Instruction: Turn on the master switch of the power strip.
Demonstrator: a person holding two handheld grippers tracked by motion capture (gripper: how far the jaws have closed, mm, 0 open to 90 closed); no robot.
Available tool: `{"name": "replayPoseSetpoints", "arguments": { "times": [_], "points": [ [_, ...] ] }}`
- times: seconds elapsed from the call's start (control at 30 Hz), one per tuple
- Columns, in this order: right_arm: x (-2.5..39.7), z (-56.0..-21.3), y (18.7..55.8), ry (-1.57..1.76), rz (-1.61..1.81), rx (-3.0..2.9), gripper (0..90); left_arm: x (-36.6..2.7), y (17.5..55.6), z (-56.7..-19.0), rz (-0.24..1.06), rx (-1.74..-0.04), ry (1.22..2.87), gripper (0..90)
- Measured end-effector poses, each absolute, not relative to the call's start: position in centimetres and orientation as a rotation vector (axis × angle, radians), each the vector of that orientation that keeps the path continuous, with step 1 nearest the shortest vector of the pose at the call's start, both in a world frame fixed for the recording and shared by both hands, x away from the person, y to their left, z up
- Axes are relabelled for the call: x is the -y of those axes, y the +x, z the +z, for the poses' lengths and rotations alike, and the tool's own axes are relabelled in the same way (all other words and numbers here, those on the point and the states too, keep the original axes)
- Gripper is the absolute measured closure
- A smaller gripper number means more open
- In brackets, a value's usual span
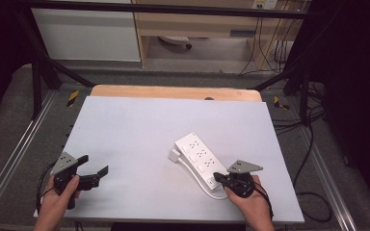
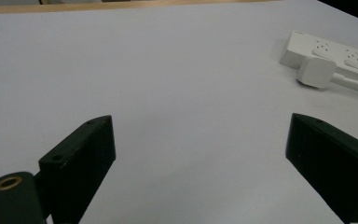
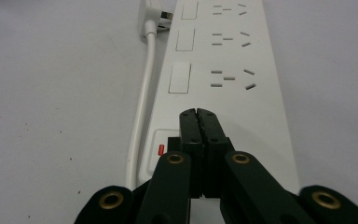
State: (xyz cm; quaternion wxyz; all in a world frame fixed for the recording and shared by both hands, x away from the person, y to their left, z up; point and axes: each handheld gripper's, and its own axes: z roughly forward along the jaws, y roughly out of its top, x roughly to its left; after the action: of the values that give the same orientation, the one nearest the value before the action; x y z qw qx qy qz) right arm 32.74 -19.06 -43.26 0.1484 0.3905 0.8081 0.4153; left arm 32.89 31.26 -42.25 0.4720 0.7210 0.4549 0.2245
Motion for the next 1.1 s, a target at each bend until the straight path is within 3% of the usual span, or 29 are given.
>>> {"name": "replayPoseSetpoints", "arguments": {
  "times": [1.1],
  "points": [
    [18.40, -43.55, 32.69, 1.092, 1.173, -2.349, 90.0, -31.16, 32.87, -42.28, 0.549, -1.111, 1.776, 8.3]
  ]
}}
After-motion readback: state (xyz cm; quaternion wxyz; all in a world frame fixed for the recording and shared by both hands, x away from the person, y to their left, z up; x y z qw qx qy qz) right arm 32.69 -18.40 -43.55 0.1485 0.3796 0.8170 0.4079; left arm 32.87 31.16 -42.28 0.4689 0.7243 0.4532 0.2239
